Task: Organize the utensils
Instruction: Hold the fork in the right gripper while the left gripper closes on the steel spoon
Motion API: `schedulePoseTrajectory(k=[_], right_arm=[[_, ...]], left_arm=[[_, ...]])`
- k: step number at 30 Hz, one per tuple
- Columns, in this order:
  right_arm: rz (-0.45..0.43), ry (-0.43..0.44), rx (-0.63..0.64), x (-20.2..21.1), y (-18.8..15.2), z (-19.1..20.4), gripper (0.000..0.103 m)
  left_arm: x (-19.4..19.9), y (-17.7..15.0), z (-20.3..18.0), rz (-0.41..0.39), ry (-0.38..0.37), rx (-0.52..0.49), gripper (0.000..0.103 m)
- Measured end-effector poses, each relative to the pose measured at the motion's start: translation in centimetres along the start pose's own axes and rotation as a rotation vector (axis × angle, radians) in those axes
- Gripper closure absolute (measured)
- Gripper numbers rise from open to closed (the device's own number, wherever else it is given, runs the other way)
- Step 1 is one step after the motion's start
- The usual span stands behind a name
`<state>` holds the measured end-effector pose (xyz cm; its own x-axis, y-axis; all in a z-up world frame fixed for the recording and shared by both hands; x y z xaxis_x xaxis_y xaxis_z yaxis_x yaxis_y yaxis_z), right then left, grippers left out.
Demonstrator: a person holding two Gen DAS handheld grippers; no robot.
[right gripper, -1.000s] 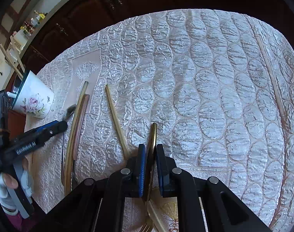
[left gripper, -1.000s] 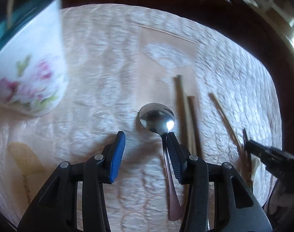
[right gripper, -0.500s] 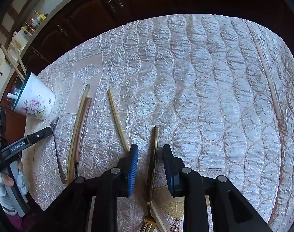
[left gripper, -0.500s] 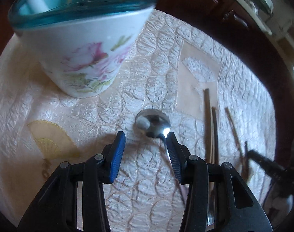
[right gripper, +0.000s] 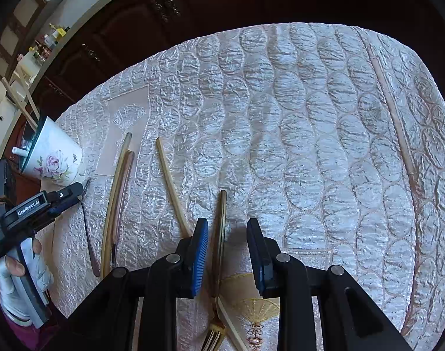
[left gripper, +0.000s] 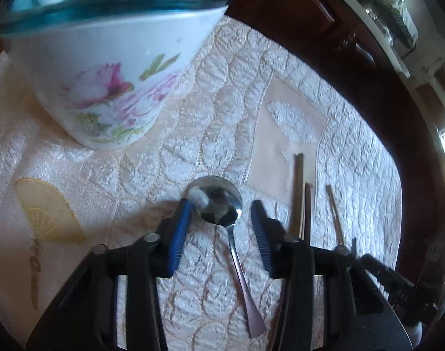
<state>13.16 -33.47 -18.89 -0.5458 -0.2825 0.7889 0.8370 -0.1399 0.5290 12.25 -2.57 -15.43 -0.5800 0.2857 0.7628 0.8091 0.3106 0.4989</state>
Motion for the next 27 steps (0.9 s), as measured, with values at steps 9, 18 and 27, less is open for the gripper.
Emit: schedulePoseTrajectory(k=[9,18,27], right_arm=[[0.006,0.002,0.001,-0.5,-0.5,0.6,0.077],[-0.019,0.001,0.002,0.1,0.3,0.4,0.077],[-0.014,0.005,-0.020,-0.3,0.4,-0.4,0.076]], left_arm=[[0.6,0.8,-6.3,-0.038,-0.183,-0.118,0.081],[0.2,-0.1,-4.8,0.010,-0.115,-0.182,0.081],[-1.9,0.6,-4.8,0.025,-0.048,-0.276,0.073]])
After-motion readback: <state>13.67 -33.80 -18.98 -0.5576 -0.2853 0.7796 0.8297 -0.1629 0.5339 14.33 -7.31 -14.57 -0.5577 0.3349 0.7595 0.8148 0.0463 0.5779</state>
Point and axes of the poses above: each gripper's, at about its wrist camera, not at the fingertips, and x roughly against the way its jaws point, z to its left, y to its top, the point moved 8 cm from there along -x, roughly the way its jaws point, and after that the axes turned 10 degrees about -z, right-handed, at the moved point
